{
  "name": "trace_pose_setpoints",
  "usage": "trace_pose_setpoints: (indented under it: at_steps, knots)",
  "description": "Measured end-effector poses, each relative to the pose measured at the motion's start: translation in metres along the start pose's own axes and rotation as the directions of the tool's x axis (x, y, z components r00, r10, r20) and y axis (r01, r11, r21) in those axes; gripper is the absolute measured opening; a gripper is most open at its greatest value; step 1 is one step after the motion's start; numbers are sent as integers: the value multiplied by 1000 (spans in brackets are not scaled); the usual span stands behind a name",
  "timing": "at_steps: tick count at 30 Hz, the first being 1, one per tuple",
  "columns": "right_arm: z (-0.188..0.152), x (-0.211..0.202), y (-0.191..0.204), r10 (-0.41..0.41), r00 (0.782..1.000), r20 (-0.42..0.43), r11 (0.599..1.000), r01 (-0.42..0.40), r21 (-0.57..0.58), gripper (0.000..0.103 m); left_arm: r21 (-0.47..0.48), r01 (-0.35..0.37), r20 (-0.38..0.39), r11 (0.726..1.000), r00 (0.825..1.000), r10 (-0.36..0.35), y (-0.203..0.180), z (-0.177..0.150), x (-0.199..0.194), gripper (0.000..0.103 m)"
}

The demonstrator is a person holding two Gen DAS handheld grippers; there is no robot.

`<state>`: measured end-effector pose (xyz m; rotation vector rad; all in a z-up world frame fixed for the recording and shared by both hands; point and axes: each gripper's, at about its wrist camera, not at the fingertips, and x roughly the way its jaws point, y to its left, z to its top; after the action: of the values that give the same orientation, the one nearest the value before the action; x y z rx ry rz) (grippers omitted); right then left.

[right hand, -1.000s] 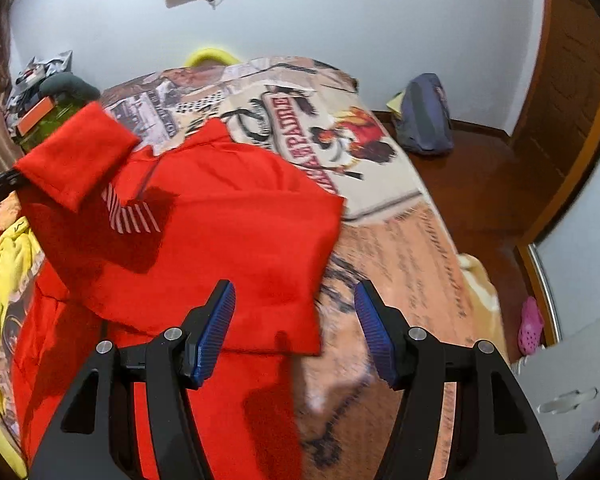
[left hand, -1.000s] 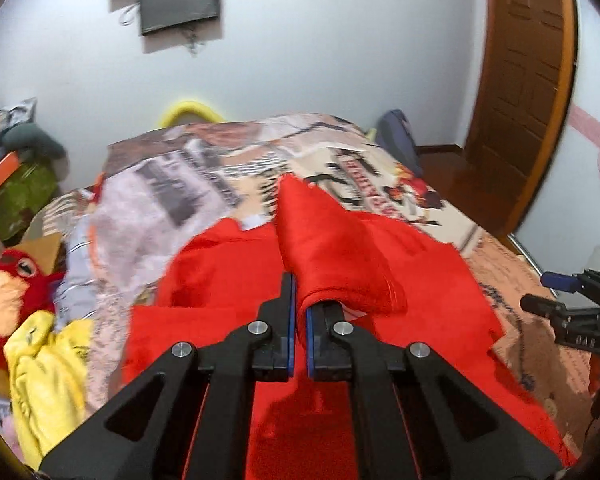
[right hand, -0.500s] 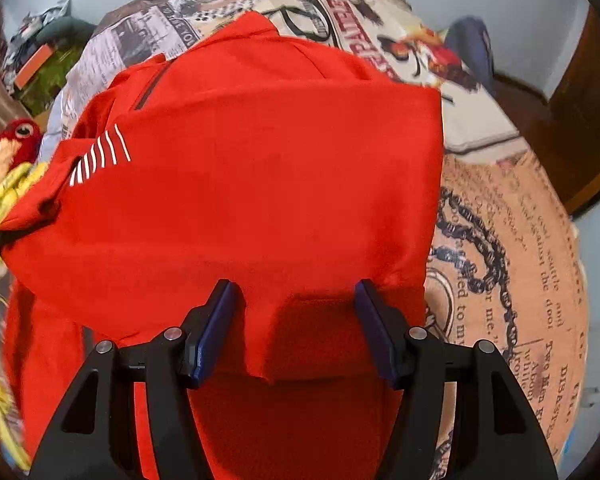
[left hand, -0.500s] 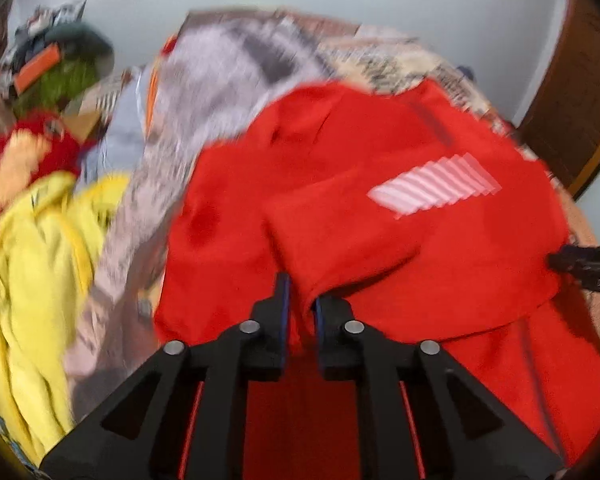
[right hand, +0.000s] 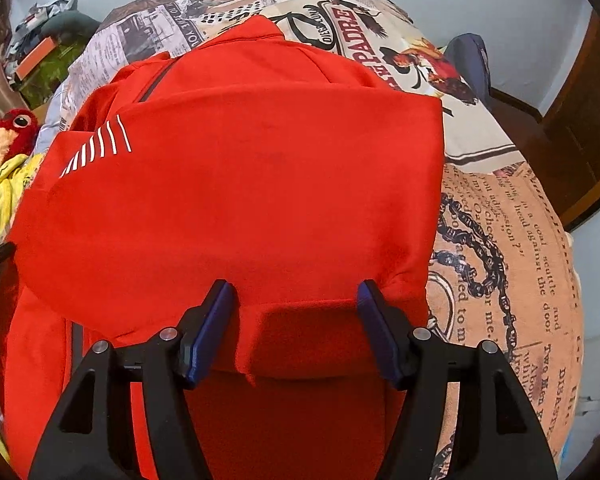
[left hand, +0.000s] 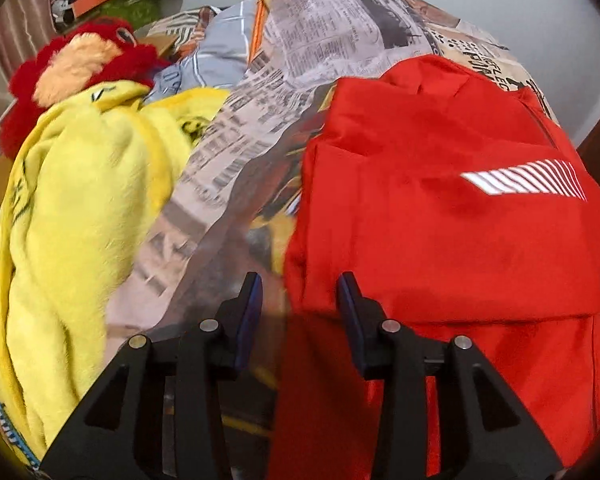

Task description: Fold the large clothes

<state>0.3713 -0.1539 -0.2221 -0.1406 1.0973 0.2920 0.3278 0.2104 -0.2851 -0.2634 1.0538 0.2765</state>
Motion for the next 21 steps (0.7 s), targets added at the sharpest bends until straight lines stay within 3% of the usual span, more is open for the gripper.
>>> trace_pose_setpoints:
  at_steps: [6, 8, 10, 18, 21]
  knots:
    - [6, -1, -1, 2, 999, -53, 1000, -2, 7, 63, 69, 7, 13, 998, 1000, -8, -4, -3, -25, 46]
    - [10, -4, 0, -4, 997, -74, 1000, 3, -10, 63, 95, 26, 27, 995, 999, -29, -10, 3, -38, 59]
    - [15, -11, 1, -11, 997, -71, 999, 8, -39, 63, 121, 34, 60, 992, 997, -42, -18, 14, -49, 61]
    - [60, -54, -1, -71, 992, 100, 993, 80, -89, 63, 223, 90, 158, 971, 979, -127, -65, 76, -73, 69]
    - [86, -60, -2, -64, 985, 159, 993, 79, -88, 63, 252, 102, 177, 962, 973, -149, -83, 100, -70, 78]
